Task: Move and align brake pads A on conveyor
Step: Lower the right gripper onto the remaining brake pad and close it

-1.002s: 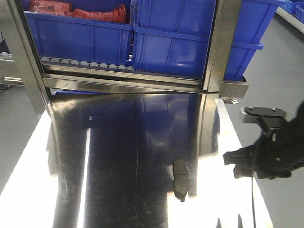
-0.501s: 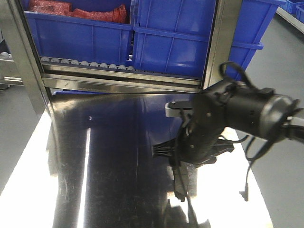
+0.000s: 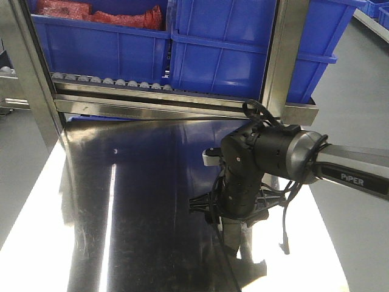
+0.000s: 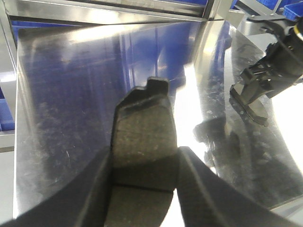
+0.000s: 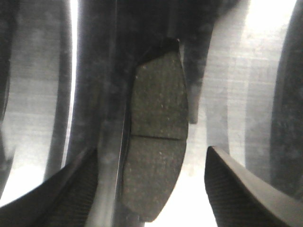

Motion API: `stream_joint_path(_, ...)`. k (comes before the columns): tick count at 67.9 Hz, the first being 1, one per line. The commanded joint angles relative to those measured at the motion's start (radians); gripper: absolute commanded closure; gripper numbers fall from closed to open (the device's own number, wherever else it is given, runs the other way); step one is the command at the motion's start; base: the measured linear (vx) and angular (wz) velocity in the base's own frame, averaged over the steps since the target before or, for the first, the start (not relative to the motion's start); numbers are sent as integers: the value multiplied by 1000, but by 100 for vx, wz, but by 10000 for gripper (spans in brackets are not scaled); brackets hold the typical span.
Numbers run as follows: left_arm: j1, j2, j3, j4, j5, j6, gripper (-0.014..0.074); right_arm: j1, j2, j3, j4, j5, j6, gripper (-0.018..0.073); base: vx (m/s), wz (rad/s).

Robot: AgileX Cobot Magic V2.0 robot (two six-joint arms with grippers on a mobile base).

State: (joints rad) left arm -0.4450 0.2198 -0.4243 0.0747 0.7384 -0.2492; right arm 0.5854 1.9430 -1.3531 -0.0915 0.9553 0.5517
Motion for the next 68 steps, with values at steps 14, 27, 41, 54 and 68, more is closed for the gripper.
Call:
stream_joint_path(14, -6, 9, -28, 1, -92, -4, 602, -7, 4, -68, -39, 11, 4, 85, 0, 0)
stream_joint_path(27, -6, 9, -28, 1, -92, -4, 602, -7, 19, -75, -39, 12, 4, 85, 0, 0)
stream_joint_path(41, -6, 9, -28, 1, -92, -4, 602, -7, 30, -75, -23, 13, 3, 107, 0, 0)
stream_joint_path(54, -6, 9, -28, 1, -92, -4, 602, -7, 30, -75, 3, 14, -4, 270, 0, 0)
stream_joint_path(68, -6, 9, -28, 1, -92, -4, 602, -7, 23, -75, -52, 16, -3, 552, 0, 0)
